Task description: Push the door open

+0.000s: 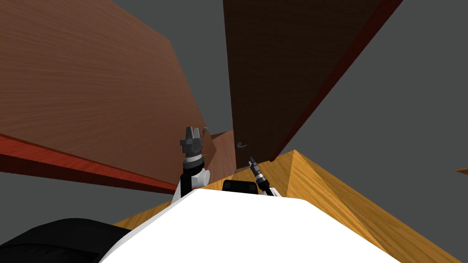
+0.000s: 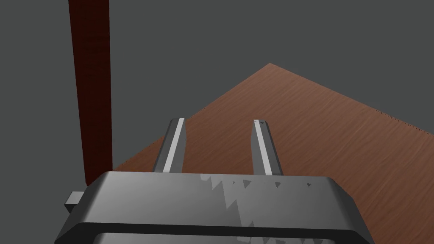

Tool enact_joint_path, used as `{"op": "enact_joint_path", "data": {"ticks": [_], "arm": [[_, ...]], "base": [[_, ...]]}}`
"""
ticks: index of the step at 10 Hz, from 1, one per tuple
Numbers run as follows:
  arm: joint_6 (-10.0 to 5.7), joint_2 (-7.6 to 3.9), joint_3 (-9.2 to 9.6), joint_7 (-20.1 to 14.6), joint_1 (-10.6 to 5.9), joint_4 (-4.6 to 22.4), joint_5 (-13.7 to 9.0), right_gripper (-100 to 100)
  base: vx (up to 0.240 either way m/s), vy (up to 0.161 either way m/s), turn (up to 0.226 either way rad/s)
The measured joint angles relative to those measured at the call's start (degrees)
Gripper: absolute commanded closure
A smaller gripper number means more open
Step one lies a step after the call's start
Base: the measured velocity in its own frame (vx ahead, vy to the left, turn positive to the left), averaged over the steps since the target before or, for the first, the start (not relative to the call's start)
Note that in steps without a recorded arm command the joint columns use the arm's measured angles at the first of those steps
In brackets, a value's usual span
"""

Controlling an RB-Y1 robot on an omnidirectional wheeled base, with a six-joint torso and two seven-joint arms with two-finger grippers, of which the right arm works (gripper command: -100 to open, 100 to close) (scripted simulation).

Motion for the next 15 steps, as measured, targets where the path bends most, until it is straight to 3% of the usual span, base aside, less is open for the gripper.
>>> {"op": "enact_joint_path", "data": {"ticks": [8,9,15], "arm": [[0.98,1.65,-1.32,1.24,-3.26,3.02,-1.14,-100],[0.98,1.68,-1.34,1.27,-3.32,3.06,-1.15,100],[1.16,1.56,-1.39,1.26,-3.16,3.17,-1.14,100]], "base": [[0.188,0.072,0.029],[-0.013,0.0,-0.003],[-0.001,0.002,-0.009]]}}
